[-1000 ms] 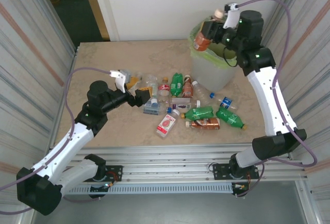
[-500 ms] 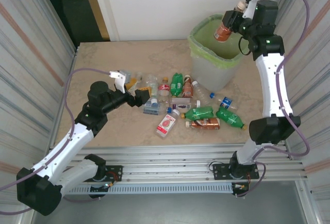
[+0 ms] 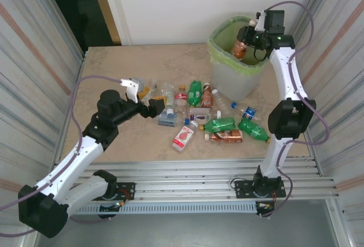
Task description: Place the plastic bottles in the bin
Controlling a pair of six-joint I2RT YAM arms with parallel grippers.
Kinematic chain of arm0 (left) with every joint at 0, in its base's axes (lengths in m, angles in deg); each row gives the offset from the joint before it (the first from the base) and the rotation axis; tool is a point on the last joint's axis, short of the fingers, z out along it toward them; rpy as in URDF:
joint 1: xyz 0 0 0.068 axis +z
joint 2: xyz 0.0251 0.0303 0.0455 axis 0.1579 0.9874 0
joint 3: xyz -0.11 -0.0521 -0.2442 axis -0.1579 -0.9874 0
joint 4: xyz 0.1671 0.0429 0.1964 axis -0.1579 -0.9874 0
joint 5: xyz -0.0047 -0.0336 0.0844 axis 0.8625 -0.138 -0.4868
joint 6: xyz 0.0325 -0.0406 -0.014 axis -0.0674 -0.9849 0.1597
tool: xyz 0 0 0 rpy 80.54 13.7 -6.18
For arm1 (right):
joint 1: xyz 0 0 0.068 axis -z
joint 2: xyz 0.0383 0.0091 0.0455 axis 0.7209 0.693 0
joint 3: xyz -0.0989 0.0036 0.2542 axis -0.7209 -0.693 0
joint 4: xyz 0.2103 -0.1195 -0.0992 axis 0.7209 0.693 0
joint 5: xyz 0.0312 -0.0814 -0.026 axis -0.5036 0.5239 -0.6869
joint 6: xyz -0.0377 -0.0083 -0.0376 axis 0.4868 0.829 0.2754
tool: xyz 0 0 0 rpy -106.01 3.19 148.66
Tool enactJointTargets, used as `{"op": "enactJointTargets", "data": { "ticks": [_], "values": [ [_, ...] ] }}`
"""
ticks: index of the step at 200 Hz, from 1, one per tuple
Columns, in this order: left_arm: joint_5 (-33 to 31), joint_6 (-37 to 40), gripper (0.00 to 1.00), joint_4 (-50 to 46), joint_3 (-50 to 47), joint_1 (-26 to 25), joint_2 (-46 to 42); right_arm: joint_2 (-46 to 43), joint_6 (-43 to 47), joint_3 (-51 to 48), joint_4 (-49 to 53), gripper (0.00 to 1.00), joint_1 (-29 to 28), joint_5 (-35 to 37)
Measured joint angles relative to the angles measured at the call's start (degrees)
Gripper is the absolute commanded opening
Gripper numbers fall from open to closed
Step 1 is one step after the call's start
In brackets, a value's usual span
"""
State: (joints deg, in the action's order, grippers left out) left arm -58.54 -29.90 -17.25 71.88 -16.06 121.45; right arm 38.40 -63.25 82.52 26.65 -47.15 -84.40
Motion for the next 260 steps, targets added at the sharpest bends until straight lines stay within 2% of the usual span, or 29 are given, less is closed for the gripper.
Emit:
{"op": "enactJointTargets", "data": {
  "ticks": [32, 81, 166, 219, 260],
  "values": [
    [-0.6, 0.0, 0.99, -0.5, -0.1, 0.0, -0.3, 2.7, 0.0, 1.6, 1.3, 0.48, -1.2, -0.1],
    [-1.5, 0.0, 0.99, -1.9, -0.1, 0.0, -0.9, 3.4, 0.3, 2.5, 3.1, 0.68, -2.3, 0.0],
    [-4.7, -0.9, 0.99, -5.6, 0.1, 0.0, -0.4, 1.7, 1.6, 5.0, 6.7, 0.75, -2.2, 2.6],
    [-9.1, -3.2, 0.99, -11.3, 4.1, 0.0, 6.2, -7.0, 2.3, 1.8, 8.2, 0.85, -2.3, 6.9],
    [-13.2, -4.0, 0.99, -16.2, 10.1, -2.9, 14.1, -17.7, 2.2, -8.2, 7.7, 0.89, -2.3, 11.7]
  ]
}}
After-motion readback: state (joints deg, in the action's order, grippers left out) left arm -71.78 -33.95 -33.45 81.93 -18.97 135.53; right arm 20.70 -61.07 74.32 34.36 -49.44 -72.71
